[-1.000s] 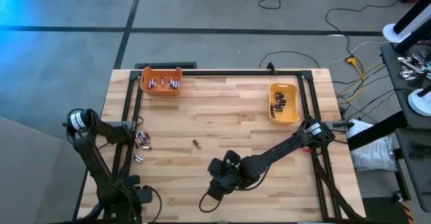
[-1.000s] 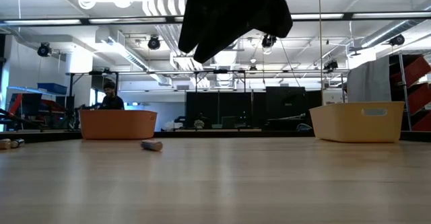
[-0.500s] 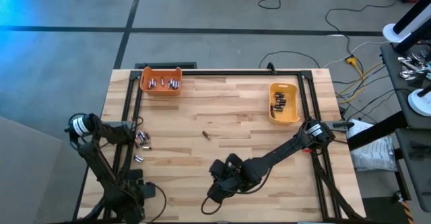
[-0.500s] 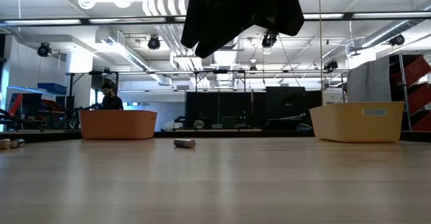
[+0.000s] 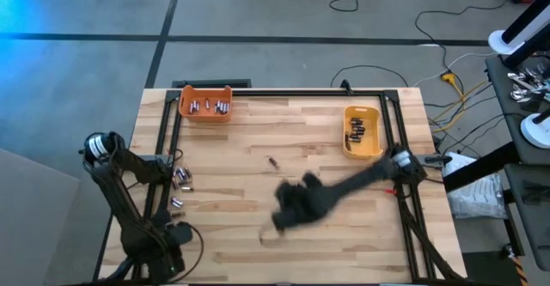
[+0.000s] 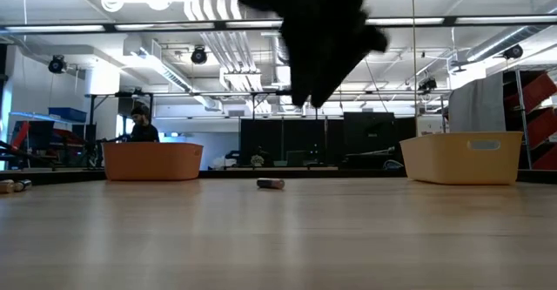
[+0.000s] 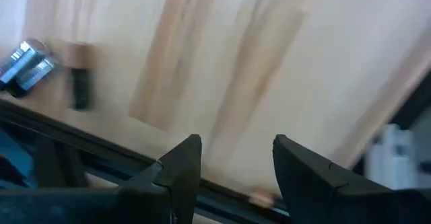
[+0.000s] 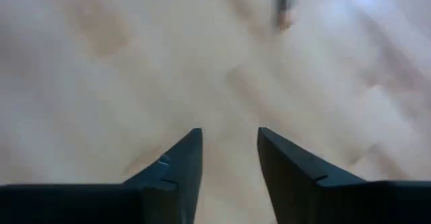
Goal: Sort batteries
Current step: Put the black battery into the yellow bin
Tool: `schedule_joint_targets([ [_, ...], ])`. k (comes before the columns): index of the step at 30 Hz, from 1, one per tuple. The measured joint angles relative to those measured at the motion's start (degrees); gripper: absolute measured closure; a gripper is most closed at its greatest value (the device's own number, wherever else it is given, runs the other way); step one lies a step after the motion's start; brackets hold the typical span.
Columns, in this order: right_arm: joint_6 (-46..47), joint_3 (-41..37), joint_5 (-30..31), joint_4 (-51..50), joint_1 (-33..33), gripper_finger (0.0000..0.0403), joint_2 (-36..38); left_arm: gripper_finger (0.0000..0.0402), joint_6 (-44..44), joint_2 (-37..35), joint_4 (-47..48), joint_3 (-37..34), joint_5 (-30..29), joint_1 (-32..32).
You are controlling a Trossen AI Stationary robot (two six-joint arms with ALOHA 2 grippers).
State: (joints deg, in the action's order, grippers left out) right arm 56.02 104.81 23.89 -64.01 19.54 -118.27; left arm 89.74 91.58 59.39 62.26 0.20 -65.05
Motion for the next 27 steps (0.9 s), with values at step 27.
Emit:
schedule_joint_targets([
  [27, -27.0, -13.5, -22.5, 15.2, -33.3, 0.0233, -0.9, 0.0214, 19.5, 5.4, -4.1, 9.2, -3.8, -4.3],
])
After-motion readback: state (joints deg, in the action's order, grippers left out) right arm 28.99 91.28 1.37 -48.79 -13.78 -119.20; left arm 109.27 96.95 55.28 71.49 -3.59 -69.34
